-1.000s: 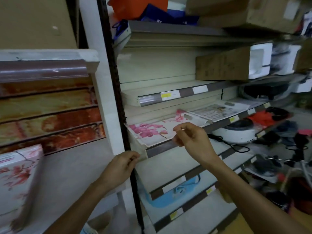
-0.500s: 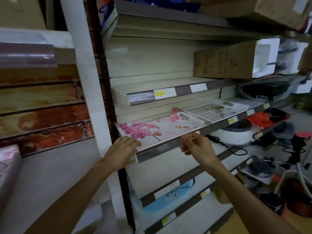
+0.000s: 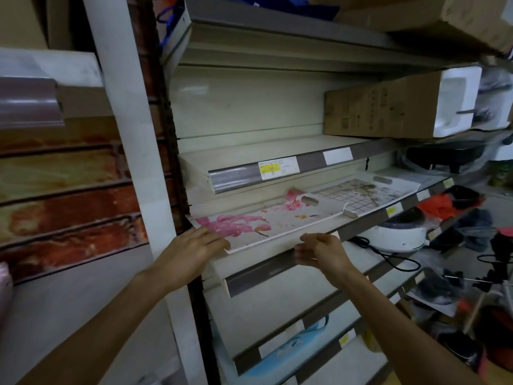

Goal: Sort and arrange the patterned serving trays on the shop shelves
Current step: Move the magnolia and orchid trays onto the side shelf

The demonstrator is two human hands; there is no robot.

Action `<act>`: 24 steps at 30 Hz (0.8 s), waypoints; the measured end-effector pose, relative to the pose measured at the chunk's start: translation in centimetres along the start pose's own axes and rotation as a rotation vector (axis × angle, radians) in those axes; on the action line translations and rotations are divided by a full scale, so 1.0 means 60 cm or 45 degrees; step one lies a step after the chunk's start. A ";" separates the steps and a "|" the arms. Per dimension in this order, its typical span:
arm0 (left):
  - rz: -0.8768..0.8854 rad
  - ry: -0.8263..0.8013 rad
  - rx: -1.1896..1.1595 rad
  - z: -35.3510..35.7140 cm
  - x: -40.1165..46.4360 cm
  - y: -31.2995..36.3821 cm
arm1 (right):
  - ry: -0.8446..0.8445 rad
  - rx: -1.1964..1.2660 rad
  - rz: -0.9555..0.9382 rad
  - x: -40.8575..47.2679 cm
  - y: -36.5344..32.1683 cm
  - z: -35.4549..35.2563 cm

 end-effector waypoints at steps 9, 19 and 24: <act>-0.014 0.131 -0.132 -0.007 0.020 -0.009 | -0.057 0.644 0.416 0.058 -0.012 0.088; -0.026 0.138 -0.229 -0.008 0.017 -0.009 | 0.271 0.785 0.402 0.103 -0.030 0.123; -0.155 0.153 -0.421 -0.013 0.022 0.000 | 0.279 0.838 0.389 0.083 -0.031 0.097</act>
Point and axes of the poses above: each hand's wrist, its own x-axis towards the middle knuckle, its own z-axis out of the palm, y = z × x, the point moved 2 cm from there along x, towards the middle knuckle, and after that the axes turned 13 degrees about y, right-handed, at the moved point
